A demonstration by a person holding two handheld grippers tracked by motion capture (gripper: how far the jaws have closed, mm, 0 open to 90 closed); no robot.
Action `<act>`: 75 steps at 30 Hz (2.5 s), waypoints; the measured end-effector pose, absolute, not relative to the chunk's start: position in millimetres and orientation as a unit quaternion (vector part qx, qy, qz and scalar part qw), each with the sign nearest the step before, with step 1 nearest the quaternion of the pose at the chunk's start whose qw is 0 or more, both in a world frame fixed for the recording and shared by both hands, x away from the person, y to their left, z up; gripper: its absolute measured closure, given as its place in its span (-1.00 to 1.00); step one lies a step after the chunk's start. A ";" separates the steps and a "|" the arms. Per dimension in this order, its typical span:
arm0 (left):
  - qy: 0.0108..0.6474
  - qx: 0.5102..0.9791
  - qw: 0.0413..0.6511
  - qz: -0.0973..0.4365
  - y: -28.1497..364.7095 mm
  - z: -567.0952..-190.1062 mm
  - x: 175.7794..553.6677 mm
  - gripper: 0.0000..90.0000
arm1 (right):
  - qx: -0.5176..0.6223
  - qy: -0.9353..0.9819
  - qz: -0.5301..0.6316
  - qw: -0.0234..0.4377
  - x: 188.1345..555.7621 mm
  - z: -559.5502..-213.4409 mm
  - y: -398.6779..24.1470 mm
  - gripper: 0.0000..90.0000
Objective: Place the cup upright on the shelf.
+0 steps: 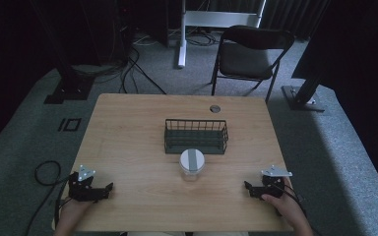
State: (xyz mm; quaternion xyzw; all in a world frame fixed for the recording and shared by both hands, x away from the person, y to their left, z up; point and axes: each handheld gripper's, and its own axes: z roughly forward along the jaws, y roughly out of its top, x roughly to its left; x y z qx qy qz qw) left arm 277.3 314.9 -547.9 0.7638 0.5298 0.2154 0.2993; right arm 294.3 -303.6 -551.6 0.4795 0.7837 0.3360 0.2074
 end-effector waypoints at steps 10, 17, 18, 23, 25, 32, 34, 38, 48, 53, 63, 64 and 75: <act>0.530 0.764 0.299 0.215 314.9 -547.9 277.3 -0.99 | 0.475 0.776 0.351 0.221 293.3 -542.7 -300.8 -0.78; 0.530 0.764 0.299 0.215 314.9 -547.9 277.3 -0.99 | 0.460 0.777 0.373 0.214 292.3 -535.1 -291.6 -0.78; 0.530 0.764 0.299 0.215 314.9 -547.9 277.3 -0.99 | 0.460 0.777 0.373 0.214 292.3 -535.1 -291.6 -0.78; 0.530 0.764 0.299 0.215 314.9 -547.9 277.3 -0.99 | 0.447 0.780 0.384 0.208 293.6 -534.9 -281.3 -0.78; 0.530 0.764 0.299 0.215 315.0 -547.9 277.3 -0.99 | 0.442 0.784 0.385 0.205 294.0 -535.2 -277.2 -0.78; 0.530 0.764 0.299 0.215 314.9 -547.9 277.2 -0.99 | 0.427 0.789 0.395 0.198 295.3 -534.6 -265.2 -0.78; 0.530 0.764 0.299 0.215 314.9 -547.9 277.2 -0.99 | 0.423 0.790 0.397 0.197 295.6 -534.3 -261.1 -0.78; 0.530 0.763 0.300 0.215 314.8 -547.9 277.2 -0.99 | 0.413 0.793 0.403 0.192 296.2 -534.0 -253.8 -0.78; 0.530 0.763 0.300 0.215 314.8 -548.0 277.2 -0.99 | 0.390 0.802 0.417 0.177 297.0 -533.8 -234.1 -0.78; 0.530 0.763 0.300 0.215 314.8 -547.9 277.2 -0.99 | 0.378 0.807 0.424 0.165 298.5 -532.7 -222.7 -0.78; 0.530 0.763 0.300 0.215 314.8 -548.0 277.2 -0.99 | 0.358 0.812 0.435 0.155 300.4 -534.8 -202.5 -0.78; 0.530 0.764 0.300 0.215 314.9 -547.9 277.3 -0.99 | 0.357 0.812 0.436 0.154 300.5 -535.2 -201.0 -0.78; 0.530 0.763 0.300 0.215 314.8 -548.0 277.3 -0.99 | 0.332 0.818 0.447 0.145 303.7 -535.0 -177.2 -0.78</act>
